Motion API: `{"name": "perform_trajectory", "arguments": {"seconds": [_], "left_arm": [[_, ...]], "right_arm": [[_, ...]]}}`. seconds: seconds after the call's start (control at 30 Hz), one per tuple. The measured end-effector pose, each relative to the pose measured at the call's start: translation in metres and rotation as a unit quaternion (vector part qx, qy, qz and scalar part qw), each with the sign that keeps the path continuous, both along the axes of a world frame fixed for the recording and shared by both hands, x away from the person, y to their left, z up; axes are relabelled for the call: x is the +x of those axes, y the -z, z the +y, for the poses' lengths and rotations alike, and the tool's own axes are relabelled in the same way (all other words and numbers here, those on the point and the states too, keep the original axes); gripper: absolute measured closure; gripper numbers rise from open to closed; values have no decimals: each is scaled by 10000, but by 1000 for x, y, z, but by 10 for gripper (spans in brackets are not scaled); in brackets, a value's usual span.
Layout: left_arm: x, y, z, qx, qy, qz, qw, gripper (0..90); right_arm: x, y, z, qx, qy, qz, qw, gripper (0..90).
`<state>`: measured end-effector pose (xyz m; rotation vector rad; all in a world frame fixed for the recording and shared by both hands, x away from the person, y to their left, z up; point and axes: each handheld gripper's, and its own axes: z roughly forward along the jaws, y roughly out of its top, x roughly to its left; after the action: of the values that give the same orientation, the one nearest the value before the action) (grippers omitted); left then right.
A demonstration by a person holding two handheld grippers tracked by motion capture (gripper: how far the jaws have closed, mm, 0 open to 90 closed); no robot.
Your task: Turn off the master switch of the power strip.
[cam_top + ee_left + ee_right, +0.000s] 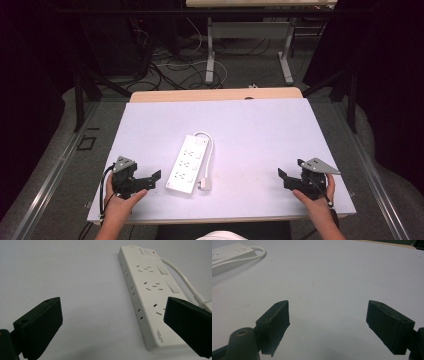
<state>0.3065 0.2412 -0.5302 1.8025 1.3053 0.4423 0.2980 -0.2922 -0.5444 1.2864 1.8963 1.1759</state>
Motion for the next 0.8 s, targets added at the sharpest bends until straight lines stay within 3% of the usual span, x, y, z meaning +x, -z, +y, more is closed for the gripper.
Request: {"name": "perform_trajectory", "arguments": {"seconds": [0.37,0.63,0.8], "left_arm": [[1,-3,-1,-106,-2,33,9999,19],[2,-7,-4,-122,-1,-55,9999,19],[5,-15,-8,-146,46,-121,9998,25]], "right_arm": [[-1,0,-2,-51,48,-62,10000,181],[-4,-3,-3,-71,22,-36,10000,181],[-4,-2,-3,-74,9,-143,9999,181]]}}
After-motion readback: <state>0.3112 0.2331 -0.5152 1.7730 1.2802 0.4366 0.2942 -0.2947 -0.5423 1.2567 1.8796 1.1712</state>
